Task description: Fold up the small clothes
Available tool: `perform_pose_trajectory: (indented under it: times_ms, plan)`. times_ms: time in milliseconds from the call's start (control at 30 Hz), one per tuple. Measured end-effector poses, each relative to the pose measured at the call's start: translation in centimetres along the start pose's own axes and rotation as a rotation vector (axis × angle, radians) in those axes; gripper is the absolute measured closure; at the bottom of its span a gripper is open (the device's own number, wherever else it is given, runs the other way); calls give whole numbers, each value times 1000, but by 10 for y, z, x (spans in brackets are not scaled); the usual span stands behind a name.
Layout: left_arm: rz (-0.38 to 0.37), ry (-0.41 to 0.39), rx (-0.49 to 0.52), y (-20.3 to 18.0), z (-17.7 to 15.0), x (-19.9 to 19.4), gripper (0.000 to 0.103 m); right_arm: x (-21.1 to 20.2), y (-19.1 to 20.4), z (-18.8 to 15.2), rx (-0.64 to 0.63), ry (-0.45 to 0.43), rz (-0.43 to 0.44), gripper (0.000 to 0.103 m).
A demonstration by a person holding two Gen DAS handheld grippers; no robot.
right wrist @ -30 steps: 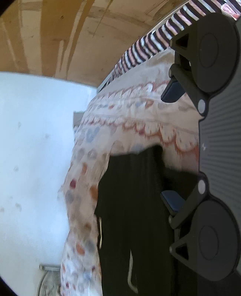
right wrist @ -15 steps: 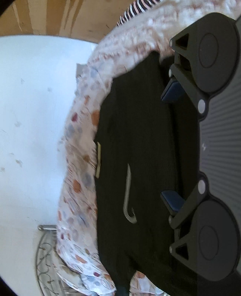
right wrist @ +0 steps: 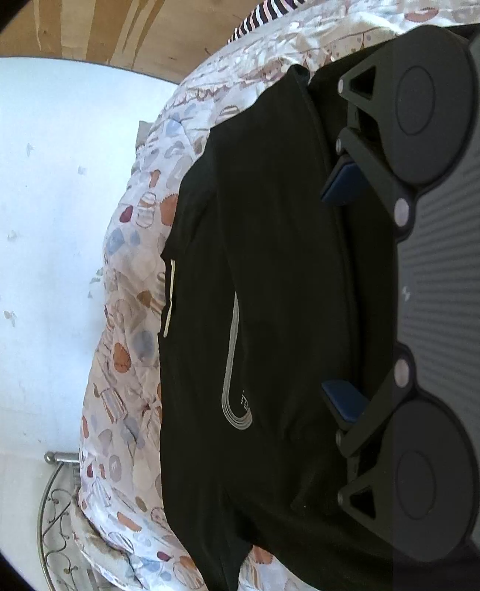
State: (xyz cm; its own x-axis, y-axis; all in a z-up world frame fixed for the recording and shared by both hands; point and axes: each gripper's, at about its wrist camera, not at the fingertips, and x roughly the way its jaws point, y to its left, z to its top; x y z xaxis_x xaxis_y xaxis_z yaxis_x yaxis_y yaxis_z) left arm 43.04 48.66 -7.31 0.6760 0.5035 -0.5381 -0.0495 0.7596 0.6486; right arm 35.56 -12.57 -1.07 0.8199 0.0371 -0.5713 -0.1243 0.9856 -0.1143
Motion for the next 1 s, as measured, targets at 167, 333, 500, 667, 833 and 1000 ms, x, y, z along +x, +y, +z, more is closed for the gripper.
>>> perform_pose_trajectory:
  times_ms: [167,333,500,667,833,1000]
  plan:
    - [-87,35,-75,15,3,-5,103,-1,3,-3,35,8,-9,0]
    - [-157,22,-220,44,18,-57,103,-3,12,-2,51,-8,18,0]
    - [-322,85,-318,77,38,-130,103,-4,22,-4,81,-38,46,0]
    - [-486,234,-384,99,48,-168,103,-4,28,-8,126,-44,69,0]
    - [-678,298,-506,95,49,-178,103,-12,40,-9,101,-53,145,0]
    - [-809,324,-581,79,60,-201,103,-27,62,-2,5,-103,315,0]
